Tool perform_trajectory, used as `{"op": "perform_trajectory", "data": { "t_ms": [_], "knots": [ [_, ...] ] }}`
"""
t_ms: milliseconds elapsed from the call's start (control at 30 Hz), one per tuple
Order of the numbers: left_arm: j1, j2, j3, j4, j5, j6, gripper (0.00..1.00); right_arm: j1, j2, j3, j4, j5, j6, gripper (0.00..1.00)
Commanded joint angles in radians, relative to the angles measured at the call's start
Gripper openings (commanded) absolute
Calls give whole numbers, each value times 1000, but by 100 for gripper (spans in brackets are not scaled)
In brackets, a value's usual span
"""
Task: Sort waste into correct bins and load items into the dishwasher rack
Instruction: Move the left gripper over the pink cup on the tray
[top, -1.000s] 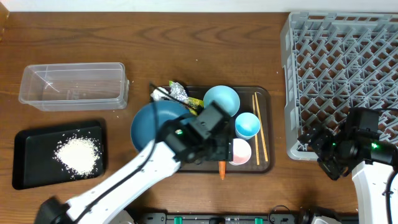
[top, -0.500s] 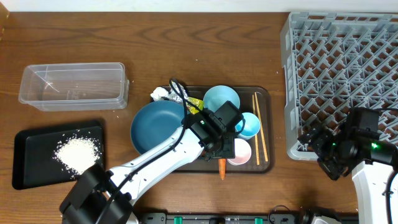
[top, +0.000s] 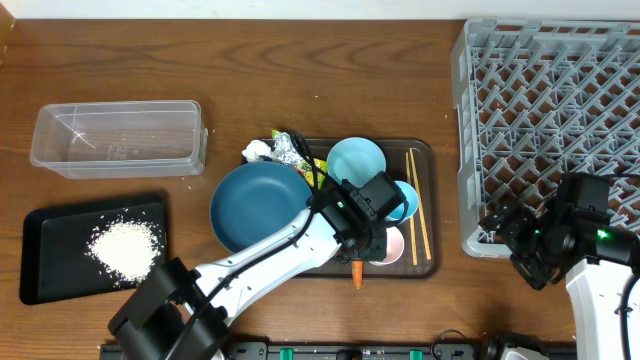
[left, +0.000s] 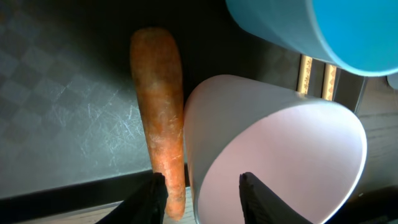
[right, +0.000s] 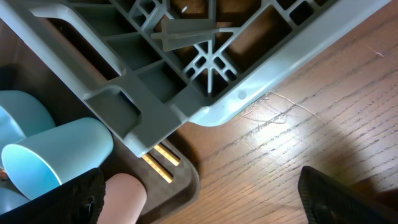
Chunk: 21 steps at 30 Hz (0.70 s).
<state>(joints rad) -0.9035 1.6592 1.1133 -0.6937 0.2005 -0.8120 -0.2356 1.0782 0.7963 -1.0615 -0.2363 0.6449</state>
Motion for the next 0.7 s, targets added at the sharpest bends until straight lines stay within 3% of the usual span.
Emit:
{"op": "perform_trajectory", "data": {
  "t_ms": [0, 367, 567, 667],
  "knots": [
    [2, 3, 3, -1, -37, -6, 40, -16, 0, -3, -1, -7, 13, 99],
    [2, 3, 3, 0, -94, -6, 27, -16, 0, -3, -1, -7, 13, 99],
    [2, 3, 3, 0, -93, -42, 7, -16, 0, -3, 0, -7, 13, 99],
    [1, 3, 3, 0, -93, -43, 7, -16, 0, -3, -1, -7, 13, 99]
  ]
}}
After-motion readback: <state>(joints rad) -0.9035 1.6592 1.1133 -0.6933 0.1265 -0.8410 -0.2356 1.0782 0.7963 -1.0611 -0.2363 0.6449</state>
